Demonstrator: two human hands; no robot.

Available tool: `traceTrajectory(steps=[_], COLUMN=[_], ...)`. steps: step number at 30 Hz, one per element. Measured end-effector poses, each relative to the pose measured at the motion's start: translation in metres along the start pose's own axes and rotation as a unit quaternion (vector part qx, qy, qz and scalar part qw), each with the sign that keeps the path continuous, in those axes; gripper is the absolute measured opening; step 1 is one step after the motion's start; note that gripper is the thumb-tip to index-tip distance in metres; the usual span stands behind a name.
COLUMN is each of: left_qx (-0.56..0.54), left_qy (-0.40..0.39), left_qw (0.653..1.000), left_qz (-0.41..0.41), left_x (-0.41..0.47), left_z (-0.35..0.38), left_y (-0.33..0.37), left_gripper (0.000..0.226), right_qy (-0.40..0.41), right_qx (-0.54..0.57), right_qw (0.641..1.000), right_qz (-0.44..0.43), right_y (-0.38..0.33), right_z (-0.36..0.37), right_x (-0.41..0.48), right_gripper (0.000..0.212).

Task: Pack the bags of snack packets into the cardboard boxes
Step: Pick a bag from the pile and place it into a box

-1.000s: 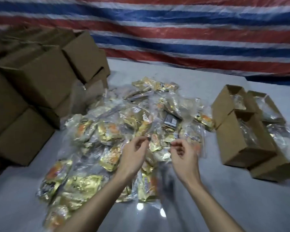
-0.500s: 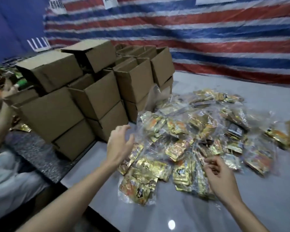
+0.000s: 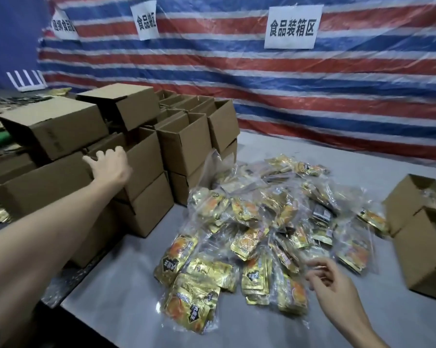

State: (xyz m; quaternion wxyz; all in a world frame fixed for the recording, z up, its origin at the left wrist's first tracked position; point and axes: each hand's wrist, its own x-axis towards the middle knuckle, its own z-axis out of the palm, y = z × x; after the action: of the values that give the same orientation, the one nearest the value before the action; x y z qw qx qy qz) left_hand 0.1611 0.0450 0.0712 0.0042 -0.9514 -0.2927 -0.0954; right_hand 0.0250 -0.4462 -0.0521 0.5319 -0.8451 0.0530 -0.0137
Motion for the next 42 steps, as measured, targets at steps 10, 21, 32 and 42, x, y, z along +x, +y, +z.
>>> traceTrajectory(steps=[10, 21, 32, 42], left_qx=[-0.124, -0.273, -0.339, -0.392], left_qy=[0.217, 0.228, -0.117, -0.227], left_qw=[0.968, 0.894, 0.790, 0.759], left_qz=[0.028, 0.274, 0.498, 0.467], left_x=[-0.083, -0.253, -0.350, -0.356], left_z=[-0.055, -0.063, 0.063, 0.084], left_y=[0.016, 0.049, 0.084, 0.074], left_gripper=[0.033, 0.018, 0.012, 0.023], right_qy=[0.018, 0.040, 0.045, 0.009], right_qx=[-0.008, 0.114, 0.105, -0.072], right_qw=[1.000, 0.993, 0.987, 0.988], right_qz=[0.021, -0.014, 0.116, 0.139], right_y=[0.004, -0.025, 0.030, 0.065], right_z=[-0.019, -0.020, -0.053, -0.019], right_x=[0.008, -0.027, -0.067, -0.075], right_gripper=[0.022, 0.010, 0.041, 0.022])
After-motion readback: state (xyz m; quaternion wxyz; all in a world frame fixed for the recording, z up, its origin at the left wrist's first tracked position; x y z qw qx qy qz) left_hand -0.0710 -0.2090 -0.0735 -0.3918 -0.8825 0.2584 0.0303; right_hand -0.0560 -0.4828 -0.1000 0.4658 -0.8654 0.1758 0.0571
